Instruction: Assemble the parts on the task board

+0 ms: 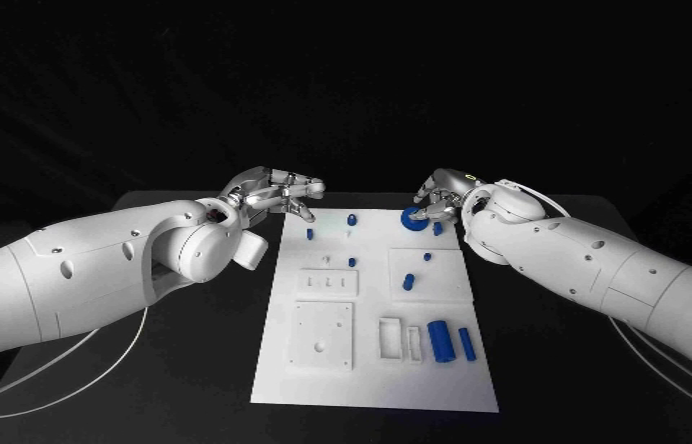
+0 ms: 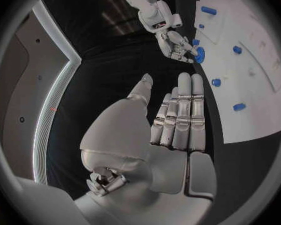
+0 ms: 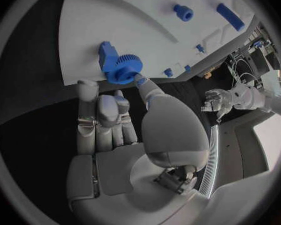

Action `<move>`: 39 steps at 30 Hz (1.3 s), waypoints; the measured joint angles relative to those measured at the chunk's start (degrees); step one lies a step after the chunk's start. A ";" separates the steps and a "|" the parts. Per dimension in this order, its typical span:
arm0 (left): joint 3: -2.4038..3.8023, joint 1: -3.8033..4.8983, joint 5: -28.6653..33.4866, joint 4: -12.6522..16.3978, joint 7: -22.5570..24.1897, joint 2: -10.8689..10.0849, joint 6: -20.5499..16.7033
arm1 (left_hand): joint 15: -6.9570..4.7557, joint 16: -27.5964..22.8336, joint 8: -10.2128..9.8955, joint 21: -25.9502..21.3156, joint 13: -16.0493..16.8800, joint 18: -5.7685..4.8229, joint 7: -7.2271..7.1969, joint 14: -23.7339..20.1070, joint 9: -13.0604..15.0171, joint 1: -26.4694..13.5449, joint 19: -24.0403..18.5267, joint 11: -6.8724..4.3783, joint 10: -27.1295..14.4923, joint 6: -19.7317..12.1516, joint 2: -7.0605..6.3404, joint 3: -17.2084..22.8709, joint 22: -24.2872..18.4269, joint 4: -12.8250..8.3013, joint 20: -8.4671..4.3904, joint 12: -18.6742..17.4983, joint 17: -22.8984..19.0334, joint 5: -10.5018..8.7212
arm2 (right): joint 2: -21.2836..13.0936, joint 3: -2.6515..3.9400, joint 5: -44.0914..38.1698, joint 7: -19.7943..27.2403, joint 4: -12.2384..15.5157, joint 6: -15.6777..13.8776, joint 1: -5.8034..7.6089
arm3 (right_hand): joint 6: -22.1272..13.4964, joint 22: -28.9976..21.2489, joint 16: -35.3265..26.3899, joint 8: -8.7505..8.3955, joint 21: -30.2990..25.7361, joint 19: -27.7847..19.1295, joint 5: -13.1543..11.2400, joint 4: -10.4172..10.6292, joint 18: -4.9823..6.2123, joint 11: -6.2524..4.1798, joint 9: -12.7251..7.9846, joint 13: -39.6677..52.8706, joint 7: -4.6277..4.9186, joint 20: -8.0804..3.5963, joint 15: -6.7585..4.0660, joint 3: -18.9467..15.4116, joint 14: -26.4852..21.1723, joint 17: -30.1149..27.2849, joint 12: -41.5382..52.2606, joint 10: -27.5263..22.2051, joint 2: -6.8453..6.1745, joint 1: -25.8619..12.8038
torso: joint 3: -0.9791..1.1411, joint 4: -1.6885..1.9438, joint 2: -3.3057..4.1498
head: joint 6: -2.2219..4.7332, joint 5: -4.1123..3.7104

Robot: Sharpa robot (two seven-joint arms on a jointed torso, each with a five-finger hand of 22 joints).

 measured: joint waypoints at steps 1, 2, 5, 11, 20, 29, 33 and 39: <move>0.00 0.00 -0.01 0.00 0.00 0.00 0.00 | 0.00 0.00 0.00 0.00 0.00 0.00 0.00 0.00 0.00 0.00 0.00 0.07 -0.07 0.00 0.00 0.00 0.00 0.00 0.00 0.00 0.00 0.00 | 0.00 0.00 0.00 0.05 -0.01 0.05 -0.01 | 0.00 0.00 0.00 0.00 0.00 0.00 0.23 0.00 0.00 0.00 0.00 0.00 0.00 0.00 0.00 0.00 0.00 0.00 0.00 0.00 0.00 0.00 | 0.01 -0.02 0.00 | -0.03 0.00; 0.00 0.00 -0.01 0.00 -0.01 0.00 0.00 | 0.00 0.00 0.00 0.00 0.00 0.00 0.00 0.00 0.00 0.00 0.00 0.07 -0.07 0.00 0.00 0.00 0.00 0.00 0.00 0.00 0.00 0.00 | 0.00 0.00 0.00 0.10 -0.01 0.13 -0.02 | 0.00 0.00 0.00 0.00 0.00 0.00 0.51 0.00 0.00 0.00 0.00 0.00 0.00 0.00 0.00 0.00 0.00 0.00 0.00 0.00 0.00 0.00 | 0.01 -0.02 -0.01 | -0.06 0.01; 0.00 0.00 -0.04 0.00 -0.02 -0.01 0.01 | 0.00 0.00 0.00 0.00 0.00 0.00 0.00 0.00 0.00 0.00 0.00 0.07 -0.07 0.00 0.00 0.00 0.00 0.00 0.00 0.00 0.00 0.00 | -0.10 0.02 0.00 0.26 0.04 0.37 -0.08 | 0.00 0.00 0.00 0.00 0.00 0.00 0.94 0.01 0.00 0.00 0.00 0.00 0.00 0.00 0.00 0.00 0.00 0.08 0.00 0.00 0.01 -0.01 | 0.00 -0.07 -0.01 | -0.12 0.04; 0.00 0.00 -0.07 -0.06 -0.04 0.00 0.02 | 0.00 0.00 0.00 0.00 0.00 0.00 0.01 0.00 0.00 0.00 0.00 0.07 -0.07 0.01 0.00 0.00 0.00 0.00 0.00 0.00 0.00 0.00 | -0.55 0.02 0.02 0.45 0.49 0.97 -0.33 | 0.01 -0.01 0.00 0.00 -0.33 0.00 1.93 -0.29 -0.01 0.00 0.00 0.00 -0.01 0.00 0.00 -0.69 0.00 0.23 -0.11 -0.01 0.03 -0.04 | 0.03 -0.13 -0.03 | -0.21 0.10; 0.01 0.00 -0.12 -0.18 -0.04 0.00 0.04 | 0.00 0.00 0.00 0.00 0.00 0.00 0.03 0.00 0.00 0.00 0.00 0.07 -0.07 0.02 0.00 0.00 0.00 0.00 0.00 0.00 0.00 0.00 | -1.17 0.02 0.03 0.54 1.65 1.57 -0.52 | 0.02 -0.01 0.00 0.00 -0.33 0.00 2.95 0.39 -0.01 0.00 0.01 0.00 -0.02 0.00 0.00 -2.49 0.00 0.39 -0.22 -0.01 0.09 -0.09 | 0.08 -0.09 -0.01 | -0.31 0.07; 0.00 0.00 -0.14 -0.26 -0.05 0.02 0.05 | 0.00 0.00 0.00 0.00 0.00 0.00 0.03 0.00 0.00 0.00 0.00 0.07 -0.07 0.03 0.00 0.00 -0.04 0.00 0.00 0.00 0.00 0.00 | -1.23 -0.07 -0.02 0.56 1.78 2.14 -0.77 | 0.02 -0.02 0.00 -0.02 -0.67 0.00 3.11 0.42 -0.01 0.00 -0.10 -0.15 -0.04 0.00 0.00 -2.98 0.00 0.39 -0.50 -0.01 0.29 -0.29 | 0.07 -0.07 0.02 | -0.31 0.03; 0.00 0.00 -0.15 -0.34 -0.05 0.04 0.06 | 0.00 0.00 0.00 0.09 0.00 0.00 0.04 0.00 0.00 0.13 0.00 0.07 -0.07 0.04 0.13 0.00 -0.08 0.00 0.00 0.00 0.00 0.00 | -1.29 -0.06 -0.03 0.62 1.84 2.20 -0.77 | 0.02 -0.01 0.00 -0.02 -0.67 0.00 3.32 0.72 -0.02 0.00 -0.07 -0.25 -0.04 0.00 0.00 -3.28 0.00 0.38 -0.53 0.00 0.29 -0.29 | 0.07 -0.06 0.03 | -0.31 0.02; 0.00 0.00 -0.16 -0.45 -0.06 0.06 0.06 | 0.00 0.00 0.00 0.23 0.00 0.00 0.04 0.00 0.00 0.23 0.00 0.07 -0.07 0.04 0.23 0.00 -0.12 0.00 0.00 0.00 0.00 0.00 | -1.41 -0.06 -0.03 0.73 1.92 2.14 -0.81 | 0.02 -0.02 0.00 -0.02 -0.67 0.00 3.32 0.72 -0.01 0.00 -0.08 -0.23 -0.05 0.00 0.00 -3.27 0.00 0.50 -0.53 -0.01 0.29 -0.29 | 0.08 -0.06 0.03 | -0.23 0.02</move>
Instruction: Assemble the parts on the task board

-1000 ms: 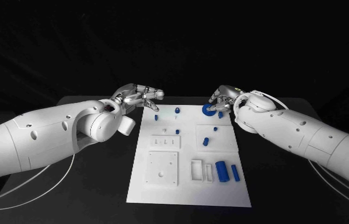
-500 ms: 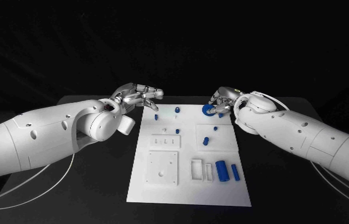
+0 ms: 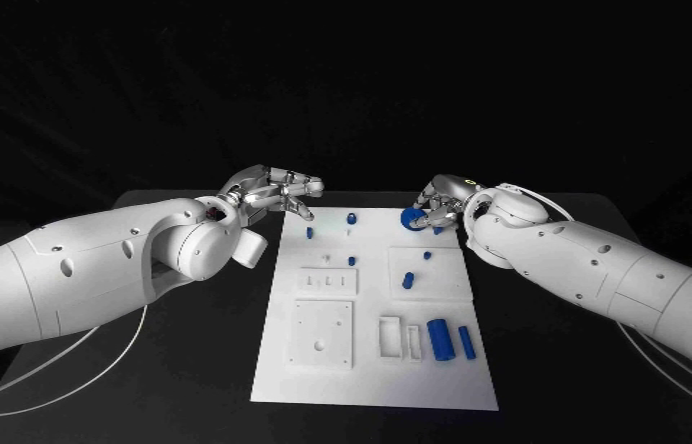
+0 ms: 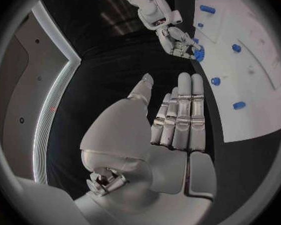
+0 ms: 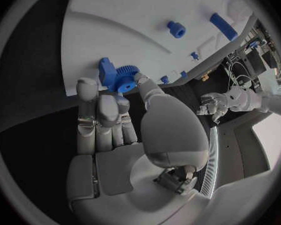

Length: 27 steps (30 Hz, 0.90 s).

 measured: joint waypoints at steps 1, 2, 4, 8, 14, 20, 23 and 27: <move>0.00 0.00 0.00 -0.01 0.00 0.01 0.00 | 0.00 0.00 0.00 0.00 0.00 0.00 0.00 0.00 0.00 0.00 0.00 0.00 0.00 0.00 0.00 0.00 0.00 0.00 0.00 0.00 0.00 0.00 | -0.02 0.00 0.00 0.02 0.02 -0.01 -0.01 | 0.00 0.00 0.00 -0.01 0.00 0.00 0.00 0.00 0.00 0.00 0.00 0.02 0.00 0.00 0.00 0.00 0.00 0.00 0.00 0.00 0.00 0.00 | 0.00 0.00 0.00 | 0.01 0.00; 0.00 0.00 0.00 -0.01 0.00 0.01 0.00 | 0.00 0.00 0.00 0.00 0.00 0.00 0.00 0.00 0.00 0.00 0.00 0.00 0.00 0.00 0.00 0.00 0.00 0.00 0.00 0.00 0.00 0.00 | -0.04 0.00 0.00 0.02 0.02 -0.01 -0.01 | 0.00 0.00 0.00 -0.10 0.00 0.00 0.02 0.00 0.00 0.00 0.00 0.04 0.00 0.00 0.00 0.00 0.00 0.00 0.00 0.00 0.00 0.00 | 0.00 0.00 0.00 | 0.01 -0.01; 0.00 0.00 -0.01 -0.02 0.00 0.01 0.00 | 0.00 0.00 0.00 0.00 0.00 0.00 0.00 0.00 0.00 0.00 0.00 0.00 0.00 0.00 0.00 0.00 0.00 0.00 0.00 0.00 0.00 0.00 | -0.07 0.00 0.00 0.04 0.03 -0.01 -0.01 | 0.02 0.00 0.00 -0.10 0.00 0.00 1.14 0.00 0.00 0.00 0.00 0.04 -0.02 0.00 0.00 0.00 0.00 0.08 0.00 0.00 0.00 0.00 | 0.00 0.00 0.01 | 0.01 -0.05; 0.00 0.00 -0.01 -0.05 -0.01 0.01 0.00 | 0.00 0.00 0.00 0.00 0.00 0.00 0.00 0.00 0.00 0.00 0.00 0.00 0.00 0.00 0.00 0.00 0.00 0.00 0.00 0.00 0.00 0.00 | -0.20 0.01 0.01 0.05 0.04 0.00 -0.01 | 0.06 0.00 0.00 -0.11 0.00 0.00 6.67 -0.67 0.00 0.00 -0.01 -0.05 -0.06 0.00 -0.19 1.67 0.19 0.08 -0.14 0.00 0.00 0.00 | 0.01 0.01 0.02 | 0.01 -0.06; 0.00 0.00 -0.01 -0.06 -0.02 0.01 0.00 | 0.00 0.00 0.00 0.00 0.00 0.00 0.00 0.00 0.00 0.00 0.00 0.00 0.00 0.00 0.00 0.00 0.01 0.00 0.00 0.00 0.00 0.00 | -0.23 0.04 -0.01 0.00 0.20 0.15 -0.01 | 0.58 -0.01 0.00 -0.31 0.12 0.00 11.10 -7.16 -0.01 -0.11 -0.21 -0.21 0.03 0.00 -0.20 13.37 0.19 0.50 -0.41 -0.11 -1.39 -1.69 | 0.01 0.02 0.03 | 0.01 -0.06; 0.00 0.00 -0.02 -0.07 -0.04 0.01 0.00 | 0.00 0.00 0.00 0.00 0.00 0.00 0.00 0.00 0.00 0.00 0.00 0.00 0.00 0.00 0.00 0.00 0.01 0.00 0.00 0.00 0.00 0.00 | -0.23 0.06 -0.62 -0.18 0.48 0.25 -0.01 | 2.25 -0.01 0.00 -0.51 0.97 0.00 10.47 -9.65 -0.06 -0.11 -0.25 0.06 -0.32 0.00 -0.20 16.95 0.19 0.72 -0.42 -0.11 -1.00 -2.21 | -0.01 0.02 0.03 | 0.01 -0.06; 0.00 0.00 -0.02 -0.07 -0.05 0.01 0.00 | 0.00 0.00 0.00 0.00 0.00 0.00 0.00 0.00 0.00 0.00 0.00 0.00 0.00 0.00 0.00 0.00 0.01 0.00 0.00 0.00 0.00 0.00 | -0.21 0.08 -1.13 -0.34 0.57 0.16 -0.01 | 2.86 -0.01 0.00 -0.44 1.46 0.00 6.99 -9.56 -0.09 -0.33 -0.24 0.25 -0.51 0.00 -0.35 17.18 0.34 0.80 -0.42 0.12 -0.70 -2.51 | -0.02 0.02 0.03 | 0.01 -0.06; 0.00 0.00 -0.03 -0.07 -0.06 0.01 0.00 | 0.00 0.00 0.00 0.00 0.00 0.00 -0.13 0.00 0.00 0.00 0.00 0.00 0.00 -0.13 0.00 0.00 0.01 0.00 0.00 0.00 0.00 0.00 | -0.19 0.08 -1.78 -0.60 0.71 -0.13 -0.02 | 3.27 -0.01 0.00 -0.25 1.76 0.01 3.78 -9.37 -0.12 -0.34 -0.11 0.40 -0.55 -0.01 -0.35 17.00 0.34 0.86 -0.32 0.14 -0.70 -2.51 | -0.04 0.02 0.03 | 0.04 -0.06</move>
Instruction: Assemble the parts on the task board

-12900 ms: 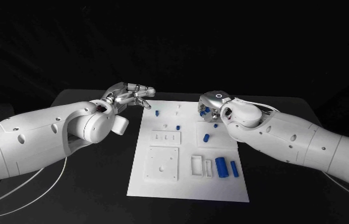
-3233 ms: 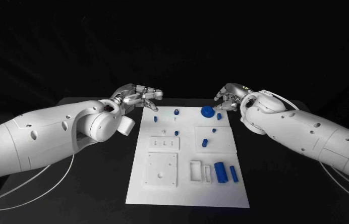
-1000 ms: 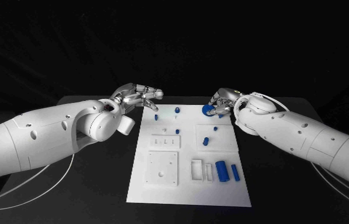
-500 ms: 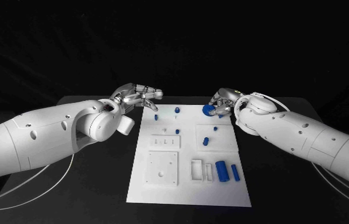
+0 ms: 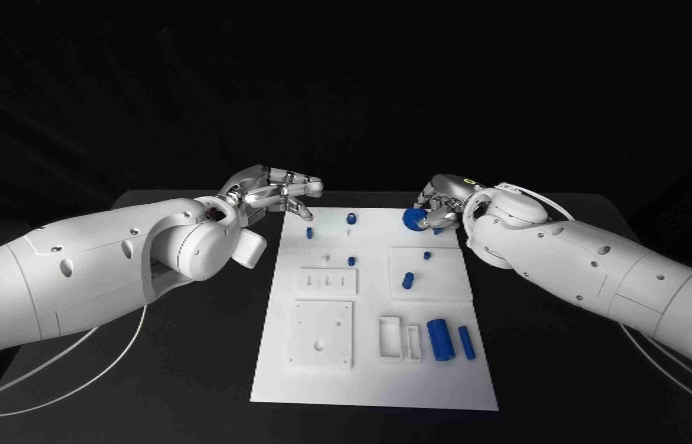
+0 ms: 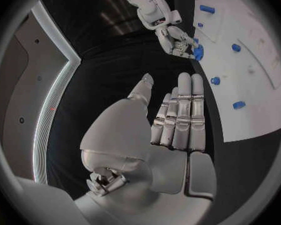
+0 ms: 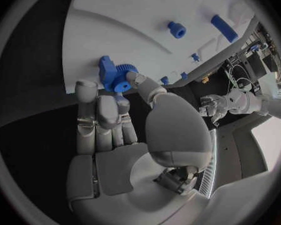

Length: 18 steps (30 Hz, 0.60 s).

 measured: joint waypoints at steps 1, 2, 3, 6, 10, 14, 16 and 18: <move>0.00 0.00 0.00 0.00 0.00 0.00 0.00 | 0.00 0.00 0.00 0.00 0.00 0.00 -0.02 0.00 0.00 0.00 0.00 0.00 0.00 -0.02 0.00 0.00 0.00 0.00 0.00 0.00 0.00 0.00 | 0.00 0.00 -0.16 -0.08 0.07 -0.11 -0.02 | 0.20 0.00 0.00 0.00 0.02 0.00 -0.88 0.34 -0.01 0.00 0.00 0.07 -0.01 0.00 0.00 -0.34 0.00 0.00 0.24 0.01 0.00 0.00 | -0.01 0.00 0.00 | 0.04 0.00; 0.00 0.00 0.00 0.00 0.00 0.00 0.00 | 0.00 0.00 0.00 0.00 0.00 0.00 -0.02 0.00 0.00 0.00 0.00 0.00 0.00 -0.02 0.00 0.00 0.00 0.00 0.00 0.00 0.00 0.00 | -0.01 -0.02 -0.38 -0.20 0.20 -0.26 -0.04 | 0.30 0.00 0.00 0.00 0.02 0.00 -1.55 0.58 -0.02 -0.09 0.00 0.10 -0.07 0.00 0.00 -0.58 0.00 0.00 0.26 0.09 0.03 -0.03 | -0.01 0.00 -0.01 | 0.08 0.03; 0.00 0.00 0.00 0.00 -0.01 -0.01 0.00 | 0.00 0.00 0.00 0.00 0.00 0.00 -0.02 0.00 0.00 0.00 0.00 0.00 0.00 -0.02 0.00 0.00 0.00 0.00 0.00 0.00 0.00 0.00 | -0.02 -0.04 -0.54 -0.28 0.35 -0.38 -0.06 | 0.40 0.00 0.00 0.00 0.02 0.00 -2.47 0.82 -0.03 -0.09 0.01 0.11 -0.01 0.00 0.00 -0.82 0.00 0.00 0.32 0.09 0.22 -0.22 | 0.00 0.01 -0.01 | 0.12 0.05; 0.00 0.00 -0.01 0.00 -0.01 -0.03 0.00 | 0.00 0.00 0.00 0.00 0.00 0.00 -0.02 0.00 0.00 0.00 0.00 0.00 0.00 -0.02 0.00 0.00 0.00 0.00 0.00 0.00 0.00 0.00 | -0.08 -0.10 -1.09 -0.58 1.09 -0.77 -0.19 | 0.43 0.00 0.00 0.17 0.02 0.00 -3.56 1.59 -0.05 -0.09 0.12 0.19 -0.04 0.00 0.00 -2.25 0.00 0.00 0.36 0.10 0.50 0.03 | -0.02 0.00 -0.01 | 0.19 0.15; 0.00 0.00 -0.01 0.00 -0.02 -0.04 0.00 | 0.00 0.00 0.00 0.00 0.00 0.00 -0.02 0.00 0.00 0.00 0.00 0.00 0.00 -0.02 0.00 0.00 0.00 0.00 0.00 0.00 0.00 0.00 | -0.19 -0.21 -1.83 -1.00 2.52 -1.35 -0.36 | 0.61 0.00 0.00 0.49 0.02 0.00 -4.25 2.45 -0.12 -0.22 0.15 0.20 0.00 0.00 0.00 -3.11 0.00 0.00 0.36 0.24 0.65 0.18 | -0.02 0.00 -0.01 | 0.28 0.25; 0.00 0.00 -0.01 -0.09 -0.02 -0.04 0.00 | 0.00 0.00 0.00 0.00 0.00 0.00 -0.02 0.00 0.00 0.00 0.00 0.00 0.00 -0.02 0.00 0.00 0.00 0.00 0.00 0.00 0.00 0.00 | -0.35 -0.24 -2.75 -1.49 4.47 -2.30 -0.43 | 0.92 0.00 0.00 0.28 0.43 0.00 -5.17 3.58 -0.27 -0.28 0.08 0.29 -0.23 0.00 -0.12 -3.85 0.12 -0.02 0.37 0.32 0.64 0.18 | -0.04 -0.02 -0.02 | 0.41 0.36; 0.00 0.00 -0.02 -0.21 -0.02 -0.03 0.00 | 0.00 0.00 0.00 0.00 0.00 0.00 -0.02 0.00 0.00 0.00 0.00 0.00 0.00 -0.02 0.00 0.00 0.00 0.00 0.00 0.00 0.00 0.00 | -0.50 -0.24 -3.27 -1.80 5.86 -2.98 -0.43 | 0.94 -0.01 0.00 0.27 0.82 0.00 -5.34 4.06 -0.28 -0.48 0.04 0.38 -0.24 0.00 -0.20 -3.67 0.20 -0.08 0.37 0.52 0.51 0.30 | -0.04 -0.03 -0.04 | 0.44 0.40; 0.00 0.00 -0.02 -0.33 -0.02 0.00 0.00 | 0.00 0.00 0.00 0.00 0.00 0.00 -0.02 0.00 0.00 0.00 0.00 0.00 0.00 -0.01 0.00 0.00 0.00 0.00 0.00 0.00 0.00 0.00 | -0.69 -0.19 -3.64 -2.06 7.11 -3.54 -0.41 | 0.95 -0.01 0.00 0.27 0.93 0.00 -5.57 4.27 -0.28 -0.47 0.04 0.41 -0.24 0.00 -0.20 -3.47 0.20 -0.12 0.37 0.52 0.39 0.42 | -0.04 -0.03 -0.05 | 0.50 0.40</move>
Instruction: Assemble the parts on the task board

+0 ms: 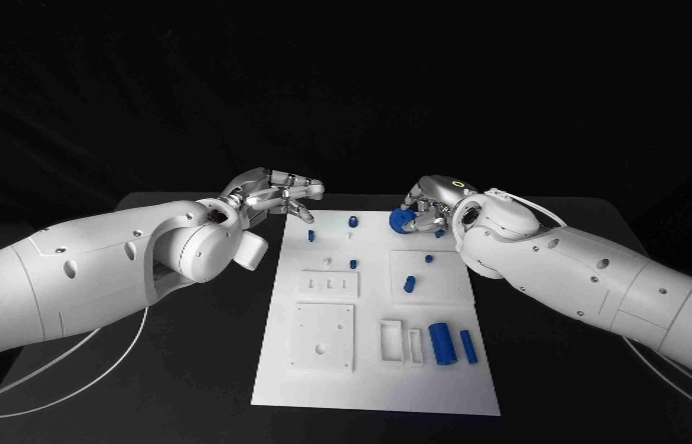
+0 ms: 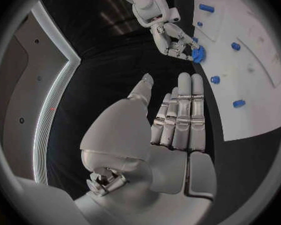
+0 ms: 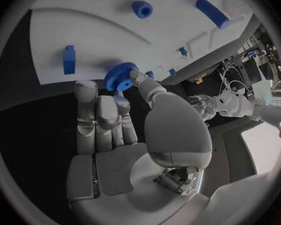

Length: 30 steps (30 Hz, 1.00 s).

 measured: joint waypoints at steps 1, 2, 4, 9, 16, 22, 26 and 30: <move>0.00 0.00 0.00 -0.06 0.00 0.01 0.00 | 0.00 0.00 0.00 0.00 0.00 0.00 0.00 0.00 0.00 0.00 0.00 0.00 0.00 0.00 0.00 0.00 0.00 0.00 0.00 0.00 0.00 0.00 | -0.12 0.03 -0.21 -0.14 0.74 -0.36 0.02 | 0.00 0.00 0.00 0.00 0.20 0.00 0.00 0.00 0.00 0.00 0.00 0.00 0.00 0.00 0.00 0.00 0.00 -0.01 0.00 0.00 0.00 0.00 | 0.01 0.01 0.00 | 0.08 0.00; 0.00 0.00 0.00 -0.12 0.00 0.03 0.00 | 0.00 0.00 0.00 0.00 0.00 0.00 0.00 0.00 0.00 0.00 0.00 0.00 0.00 0.00 0.00 0.00 0.00 0.00 0.00 0.00 0.00 0.00 | -0.21 0.06 -0.44 -0.29 1.43 -0.72 0.04 | 0.00 0.00 0.10 0.00 0.32 0.00 0.00 0.00 0.00 0.08 0.00 0.03 0.00 0.00 0.00 0.00 0.00 -0.01 0.00 0.08 0.00 0.00 | 0.01 0.01 0.00 | 0.13 0.00; 0.00 0.00 0.00 -0.28 0.00 0.05 0.00 | 0.00 0.00 0.00 0.00 0.00 0.00 0.00 0.00 0.00 0.00 0.00 0.00 0.00 0.00 0.00 0.00 0.00 0.00 0.00 0.00 0.00 0.00 | -0.39 0.11 -0.93 -0.67 2.89 -1.52 0.06 | 0.01 0.00 0.23 0.00 0.32 0.00 0.00 0.14 -0.01 0.08 -0.02 0.11 0.00 0.00 0.00 0.14 0.00 -0.01 0.00 0.08 0.00 0.00 | 0.00 0.02 0.01 | 0.18 0.05; 0.00 0.00 0.00 -0.53 0.00 0.06 0.00 | 0.00 0.00 0.00 0.00 0.00 0.00 0.00 0.00 0.00 0.00 0.00 0.00 0.00 0.00 0.00 0.00 -0.10 0.00 0.00 0.00 0.00 0.00 | 0.03 0.16 -2.08 -1.53 5.34 -2.99 0.06 | 0.01 0.00 0.23 -0.01 0.78 0.00 -0.27 0.74 -0.01 0.08 -0.04 0.11 0.00 0.00 0.00 0.74 0.00 -0.08 0.00 0.08 -0.38 0.37 | -0.03 -0.02 0.04 | 0.31 0.29; 0.00 0.00 0.00 -0.60 0.03 0.22 -0.01 | 0.00 0.00 0.00 0.00 0.00 0.00 0.01 0.00 0.00 0.00 0.00 0.00 0.00 0.00 0.00 0.00 -0.13 0.00 0.00 0.00 0.00 0.00 | 2.22 -0.28 -3.79 -2.35 6.51 -4.04 0.07 | 0.00 0.00 0.22 -0.01 0.84 0.00 -0.65 1.02 -0.01 0.09 -0.05 0.19 -0.01 0.00 0.00 0.56 0.00 -0.08 0.00 0.08 -0.38 0.37 | -0.03 0.05 0.08 | 0.47 0.62; 0.00 0.00 -0.01 -0.60 0.04 0.29 -0.02 | 0.00 0.00 0.00 0.00 0.00 0.00 0.01 0.00 0.00 0.00 0.00 0.00 0.00 0.00 0.00 0.00 -0.13 0.00 0.00 0.00 0.00 0.00 | 4.74 -1.51 -5.02 -2.71 5.58 -4.36 0.08 | -0.03 0.00 0.22 -0.01 0.84 0.00 -0.65 1.17 -0.02 0.09 -0.06 0.19 -0.02 0.00 0.00 0.71 0.00 -0.14 -0.01 0.08 -0.38 0.37 | -0.03 0.15 0.15 | 0.55 0.86; 0.00 0.00 -0.01 -0.53 0.04 0.39 -0.02 | 0.00 0.00 0.00 0.00 0.00 0.00 0.01 0.00 0.00 0.00 0.00 0.00 0.00 0.01 0.00 0.00 -0.13 0.00 0.00 0.00 0.00 0.00 | 6.14 -2.43 -5.68 -2.80 4.21 -4.40 0.06 | -0.04 0.00 0.22 -0.01 0.84 0.00 -0.59 1.17 -0.02 0.09 -0.07 0.19 -0.02 0.00 0.00 0.71 0.00 -0.18 -0.01 0.08 -0.38 0.37 | -0.03 0.22 0.21 | 0.55 0.96; 0.00 0.00 -0.01 -0.47 0.04 0.50 -0.02 | 0.00 0.00 0.00 0.00 0.00 0.00 0.01 0.00 0.00 0.00 0.00 0.00 0.00 0.01 0.00 0.00 -0.13 0.00 0.00 0.00 0.00 0.00 | 7.37 -3.02 -6.27 -2.88 2.91 -4.39 0.04 | -0.07 0.00 0.22 -0.02 0.84 0.00 -0.21 1.17 -0.02 0.09 -0.10 0.18 -0.04 0.00 0.00 0.71 0.00 -0.21 -0.01 0.08 -0.38 0.37 | 0.00 0.23 0.27 | 0.52 1.05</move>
